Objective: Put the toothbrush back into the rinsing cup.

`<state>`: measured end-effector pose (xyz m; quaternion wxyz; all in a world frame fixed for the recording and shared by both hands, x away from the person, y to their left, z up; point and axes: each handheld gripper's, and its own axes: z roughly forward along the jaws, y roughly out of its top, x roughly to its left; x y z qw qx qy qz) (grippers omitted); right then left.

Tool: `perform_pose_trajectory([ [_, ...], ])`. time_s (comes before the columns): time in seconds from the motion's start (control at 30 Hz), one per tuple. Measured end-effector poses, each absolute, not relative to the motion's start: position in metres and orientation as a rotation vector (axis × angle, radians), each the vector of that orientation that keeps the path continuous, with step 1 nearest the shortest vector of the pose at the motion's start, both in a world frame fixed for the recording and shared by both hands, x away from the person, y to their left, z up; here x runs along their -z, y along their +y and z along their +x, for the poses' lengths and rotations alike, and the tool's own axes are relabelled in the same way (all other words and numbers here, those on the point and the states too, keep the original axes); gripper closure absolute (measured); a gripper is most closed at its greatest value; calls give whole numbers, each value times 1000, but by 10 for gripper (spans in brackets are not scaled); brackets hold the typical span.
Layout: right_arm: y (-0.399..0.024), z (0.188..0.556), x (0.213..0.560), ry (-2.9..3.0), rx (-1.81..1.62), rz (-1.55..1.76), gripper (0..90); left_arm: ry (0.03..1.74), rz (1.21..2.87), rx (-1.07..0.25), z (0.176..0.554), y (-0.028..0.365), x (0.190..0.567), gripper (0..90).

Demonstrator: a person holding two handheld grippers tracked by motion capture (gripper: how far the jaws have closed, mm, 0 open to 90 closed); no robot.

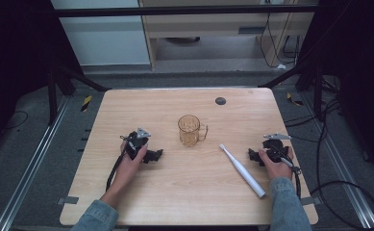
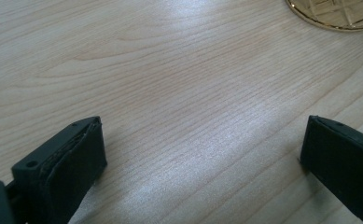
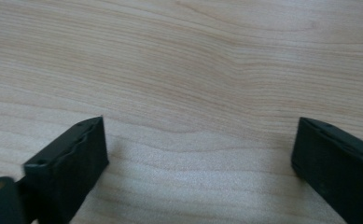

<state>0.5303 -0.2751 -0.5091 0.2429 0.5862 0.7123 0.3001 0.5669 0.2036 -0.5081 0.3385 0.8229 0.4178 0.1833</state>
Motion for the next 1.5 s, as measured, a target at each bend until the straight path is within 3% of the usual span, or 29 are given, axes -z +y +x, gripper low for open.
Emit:
perform_pose_trajectory([
  [0.07, -274, 530, 506, 1965, -813, 1593, 106, 1088, 2144, -478, 567, 204, 508, 0],
  [0.47, -260, 508, 471, 2037, -839, 1498, 161, 1088, 2144, -478, 567, 204, 508, 0],
  [0.6, -248, 493, 452, 2135, -817, 1466, 230, 1091, 2143, -480, 567, 203, 508, 0],
  [1.27, -219, 479, 441, 2305, -617, 1458, 214, 1119, 2130, -493, 565, 203, 508, 0],
  [1.5, -215, 482, 437, 2334, -615, 1448, 274, 1120, 2131, -493, 565, 203, 508, 0],
])
